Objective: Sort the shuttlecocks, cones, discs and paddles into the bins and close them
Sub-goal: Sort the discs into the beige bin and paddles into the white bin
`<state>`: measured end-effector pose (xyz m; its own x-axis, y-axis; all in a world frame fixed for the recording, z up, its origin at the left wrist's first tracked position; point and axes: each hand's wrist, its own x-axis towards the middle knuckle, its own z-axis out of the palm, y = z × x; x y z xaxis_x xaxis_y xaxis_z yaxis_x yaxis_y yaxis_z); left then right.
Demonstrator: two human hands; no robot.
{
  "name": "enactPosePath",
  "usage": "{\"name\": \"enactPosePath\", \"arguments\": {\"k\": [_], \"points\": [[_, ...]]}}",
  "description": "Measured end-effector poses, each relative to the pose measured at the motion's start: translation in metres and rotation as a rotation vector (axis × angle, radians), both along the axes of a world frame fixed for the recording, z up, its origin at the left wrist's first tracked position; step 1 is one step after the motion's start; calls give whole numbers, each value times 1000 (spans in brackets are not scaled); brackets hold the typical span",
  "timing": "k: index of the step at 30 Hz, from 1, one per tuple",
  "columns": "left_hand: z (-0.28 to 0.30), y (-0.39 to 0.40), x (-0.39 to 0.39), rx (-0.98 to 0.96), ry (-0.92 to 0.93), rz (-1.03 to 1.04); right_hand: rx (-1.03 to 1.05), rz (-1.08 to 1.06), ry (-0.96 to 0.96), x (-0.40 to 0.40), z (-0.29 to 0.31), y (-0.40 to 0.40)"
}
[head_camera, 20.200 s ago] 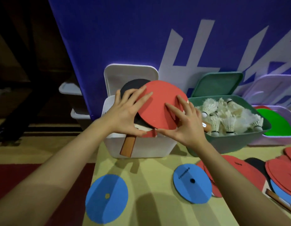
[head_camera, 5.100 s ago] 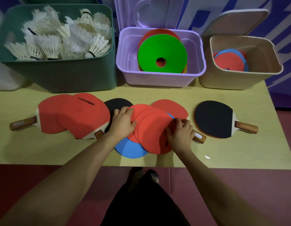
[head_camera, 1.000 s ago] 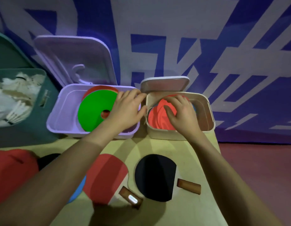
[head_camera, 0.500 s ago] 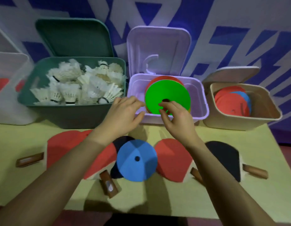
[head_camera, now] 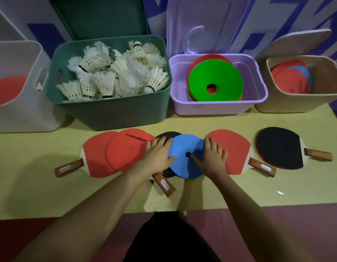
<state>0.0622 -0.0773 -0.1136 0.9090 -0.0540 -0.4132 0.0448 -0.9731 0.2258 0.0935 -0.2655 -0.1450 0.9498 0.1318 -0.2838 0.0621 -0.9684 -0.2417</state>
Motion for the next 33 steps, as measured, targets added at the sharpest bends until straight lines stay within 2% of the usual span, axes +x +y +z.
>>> {"name": "enactPosePath", "arguments": {"k": [3, 9, 13, 15, 18, 21, 23, 28, 33], "points": [[-7, -10, -3, 28, 47, -15, 12, 21, -7, 0, 0, -2], [-9, -23, 0, -72, -108, -24, 118, 50, -26, 3, 2, -11], [-3, -34, 9, -255, -148, 11, 164, -16, 13, 10, 0, -19], [3, -32, 11, -367, -188, 23, 310, -62, -52, 13, 4, -23], [15, -16, 9, -529, -318, 102, 633, -70, -169, 15, 20, -21], [32, 11, 7, -599, -428, 232, 744, 10, -266, 15, 38, 3], [39, 33, 4, -614, -481, 298, 794, 30, -248, 14, 46, 27], [33, 95, -18, -534, -440, 438, 740, 99, -36, 5, 41, 95], [11, 138, -33, -431, -388, 461, 461, 130, 65, -8, 23, 149]]}}
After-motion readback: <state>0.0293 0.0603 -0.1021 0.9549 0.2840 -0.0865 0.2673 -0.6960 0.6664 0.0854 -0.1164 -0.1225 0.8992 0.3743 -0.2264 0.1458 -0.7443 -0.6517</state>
